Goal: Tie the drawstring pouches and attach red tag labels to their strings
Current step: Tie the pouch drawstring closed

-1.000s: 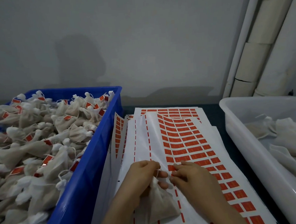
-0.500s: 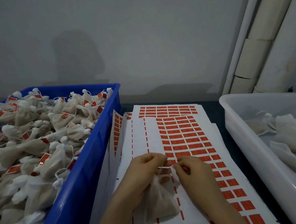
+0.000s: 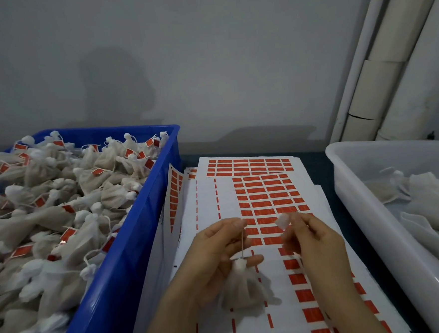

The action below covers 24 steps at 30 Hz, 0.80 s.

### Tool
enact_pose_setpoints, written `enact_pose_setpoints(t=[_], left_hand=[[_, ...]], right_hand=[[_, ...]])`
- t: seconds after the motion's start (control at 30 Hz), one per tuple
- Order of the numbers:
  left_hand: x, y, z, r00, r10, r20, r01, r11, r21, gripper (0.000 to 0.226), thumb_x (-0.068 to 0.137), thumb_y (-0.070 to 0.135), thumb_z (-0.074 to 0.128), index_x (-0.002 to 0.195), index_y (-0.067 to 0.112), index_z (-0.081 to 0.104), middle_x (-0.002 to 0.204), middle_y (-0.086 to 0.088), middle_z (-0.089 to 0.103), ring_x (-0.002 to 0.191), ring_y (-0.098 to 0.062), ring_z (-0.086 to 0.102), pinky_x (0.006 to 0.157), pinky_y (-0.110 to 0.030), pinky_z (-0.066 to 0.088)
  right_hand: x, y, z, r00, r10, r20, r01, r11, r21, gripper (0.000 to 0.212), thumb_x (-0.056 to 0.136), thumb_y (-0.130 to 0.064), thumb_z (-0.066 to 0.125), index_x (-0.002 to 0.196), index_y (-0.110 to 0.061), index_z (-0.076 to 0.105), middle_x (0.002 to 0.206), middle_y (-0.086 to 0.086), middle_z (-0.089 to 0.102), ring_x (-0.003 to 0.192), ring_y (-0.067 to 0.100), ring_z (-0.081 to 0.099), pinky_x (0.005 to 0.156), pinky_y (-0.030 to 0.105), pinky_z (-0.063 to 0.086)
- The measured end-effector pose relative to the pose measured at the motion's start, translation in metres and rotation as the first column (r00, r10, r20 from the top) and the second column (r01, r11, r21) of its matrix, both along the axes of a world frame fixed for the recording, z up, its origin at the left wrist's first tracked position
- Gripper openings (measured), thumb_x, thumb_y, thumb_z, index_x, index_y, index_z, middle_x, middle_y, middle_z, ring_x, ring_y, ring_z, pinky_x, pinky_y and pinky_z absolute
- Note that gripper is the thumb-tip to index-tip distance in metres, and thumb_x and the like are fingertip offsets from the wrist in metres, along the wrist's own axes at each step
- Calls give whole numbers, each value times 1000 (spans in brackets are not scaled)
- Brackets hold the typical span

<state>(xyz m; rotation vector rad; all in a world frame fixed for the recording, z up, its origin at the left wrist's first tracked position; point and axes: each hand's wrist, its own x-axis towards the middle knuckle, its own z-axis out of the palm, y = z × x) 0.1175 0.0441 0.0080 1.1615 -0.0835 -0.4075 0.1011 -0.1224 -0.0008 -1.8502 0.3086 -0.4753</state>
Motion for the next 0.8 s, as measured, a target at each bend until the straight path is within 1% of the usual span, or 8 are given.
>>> enact_pose_setpoints(t=[0.07,0.17,0.23,0.4,0.53,0.6,0.67,0.8], left_hand=[[1,0,1,999,32,-2,-32,998,-53,22,86,21,60,71,21,76,72,-1,75,66,-16,72,62,-32,58],[2,-1,2,998,70,-3,-70,996,-57,27,87,20,58,67,22,76,69,0,75,66,-16,72,63,-34,59],[2,-3,2,997,77,-3,-77,996,-43,24,86,21,59,70,24,77,74,-1,76,71,-16,73,62,-33,59],[-1,-8,3,997,75,-7,-75,997,-22,18,84,24,61,75,25,76,84,0,77,79,-17,73,62,-33,59],[-3,-11,3,998,70,-5,-70,998,4,17,84,22,61,76,22,76,84,-3,77,77,-18,74,63,-35,59],[-4,-12,3,998,67,1,-67,998,11,15,82,22,62,78,20,76,83,-4,77,75,-18,73,62,-35,59],[-6,-13,3,998,64,17,-65,998,13,13,76,24,66,80,17,76,78,-2,76,71,-17,73,61,-34,58],[-8,-14,4,997,62,39,-64,998,30,29,64,29,70,87,14,75,81,-4,76,73,-18,73,61,-33,58]], right_hand=[[-1,1,2,999,43,29,-44,999,22,18,69,-55,47,70,-40,58,73,-28,62,68,-1,64,53,7,43],[-1,3,4,997,51,63,-52,999,15,7,76,-45,55,82,-44,52,84,-35,51,72,-6,58,56,6,43],[-2,1,5,994,29,105,-32,999,27,18,78,-35,62,89,-41,48,82,-35,48,69,-7,55,54,3,40],[-5,-2,9,987,58,147,-78,988,136,10,81,-28,61,78,-36,57,83,-26,62,80,7,65,66,20,52],[-9,0,14,974,123,192,-159,970,183,15,83,-26,56,74,-36,63,83,-23,66,80,11,67,72,24,54],[-13,2,17,961,184,206,-219,963,158,15,81,-31,53,76,-39,64,83,-25,68,81,8,67,69,18,53],[-16,4,20,941,259,216,-289,949,123,14,74,-38,51,81,-41,64,85,-36,65,86,-3,64,61,9,50],[-18,10,21,916,331,229,-358,929,90,21,69,-41,53,89,-44,60,88,-41,62,92,-13,57,60,0,44]])
